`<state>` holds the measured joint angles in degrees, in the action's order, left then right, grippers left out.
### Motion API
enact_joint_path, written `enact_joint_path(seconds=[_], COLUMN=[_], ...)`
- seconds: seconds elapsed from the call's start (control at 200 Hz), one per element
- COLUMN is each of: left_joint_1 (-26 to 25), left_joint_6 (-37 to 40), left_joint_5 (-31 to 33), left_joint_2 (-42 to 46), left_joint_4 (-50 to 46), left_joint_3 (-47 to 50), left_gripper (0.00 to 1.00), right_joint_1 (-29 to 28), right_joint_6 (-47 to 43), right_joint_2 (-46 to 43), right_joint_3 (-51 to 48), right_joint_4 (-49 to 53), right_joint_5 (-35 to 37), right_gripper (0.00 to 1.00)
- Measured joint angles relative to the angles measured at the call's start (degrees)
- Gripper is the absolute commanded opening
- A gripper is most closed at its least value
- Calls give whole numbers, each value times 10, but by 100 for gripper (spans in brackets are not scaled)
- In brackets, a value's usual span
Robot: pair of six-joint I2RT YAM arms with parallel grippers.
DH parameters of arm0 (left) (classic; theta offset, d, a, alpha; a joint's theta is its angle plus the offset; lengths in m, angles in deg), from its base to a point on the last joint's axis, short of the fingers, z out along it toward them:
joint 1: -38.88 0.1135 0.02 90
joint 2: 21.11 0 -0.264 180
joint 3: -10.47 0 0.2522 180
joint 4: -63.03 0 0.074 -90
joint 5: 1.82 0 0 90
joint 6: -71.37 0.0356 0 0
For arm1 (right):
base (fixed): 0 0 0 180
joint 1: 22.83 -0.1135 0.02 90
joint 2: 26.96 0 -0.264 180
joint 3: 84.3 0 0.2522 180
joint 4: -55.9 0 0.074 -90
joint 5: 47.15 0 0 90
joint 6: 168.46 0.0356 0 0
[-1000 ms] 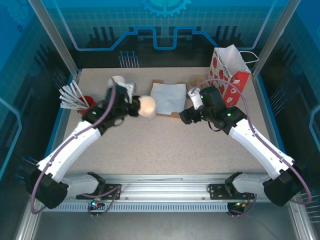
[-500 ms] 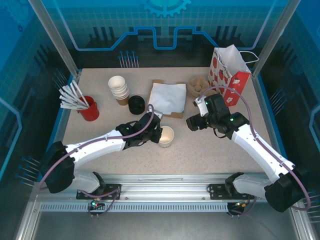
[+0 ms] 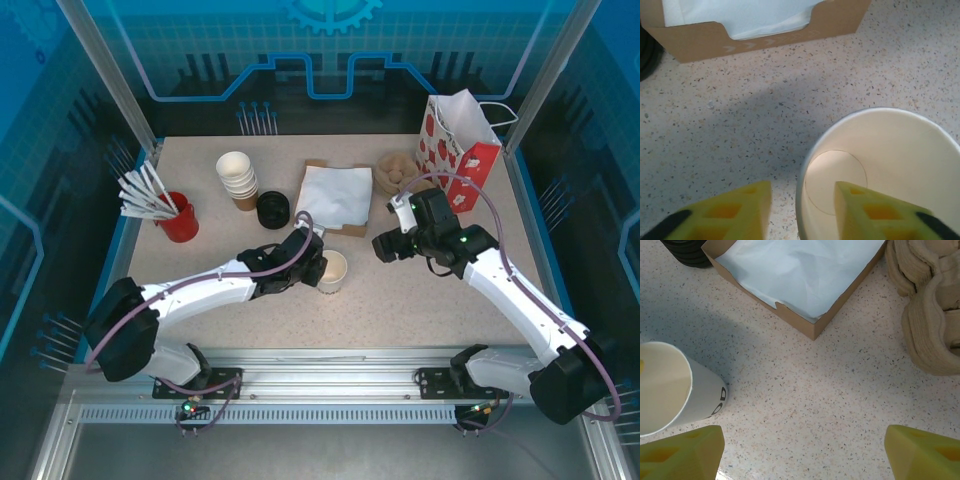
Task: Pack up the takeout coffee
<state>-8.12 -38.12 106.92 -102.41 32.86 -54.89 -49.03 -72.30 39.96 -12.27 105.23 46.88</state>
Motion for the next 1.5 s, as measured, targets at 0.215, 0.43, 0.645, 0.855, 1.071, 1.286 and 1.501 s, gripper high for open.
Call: enact_joint_path(seconds=[0.215,0.43,0.645,0.855,1.071,1.286,1.501], left_joint_1=[21,143,260,319,320,320,320], left_joint_6=[3,-1,-6,3,17,21,30], left_joint_5=[2,-53,-81,-67,-50,-35,-18], left_joint_2=[71,134,141,40,-81,-146,-196], left_joint_4=[-12,-13,-22,-21,-15,-7,-2], left_joint_3=[-16,-29,-28,-40,-73,-119,-162], left_gripper=[62,65,68,58,50,43,36], right_joint_1=[1,-3,-62,-90,-92,-95,-96], right_joint_6=[0,1,1,1,1,1,3], right_joint_2=[31,117,181,219,220,222,225], right_joint_3=[44,116,151,173,173,173,173], right_joint_4=[-4,-26,-50,-59,-66,-68,-69], right_joint_5=[1,-24,-46,-50,-52,-52,-52], right_gripper=[85,84,84,84,83,84,83])
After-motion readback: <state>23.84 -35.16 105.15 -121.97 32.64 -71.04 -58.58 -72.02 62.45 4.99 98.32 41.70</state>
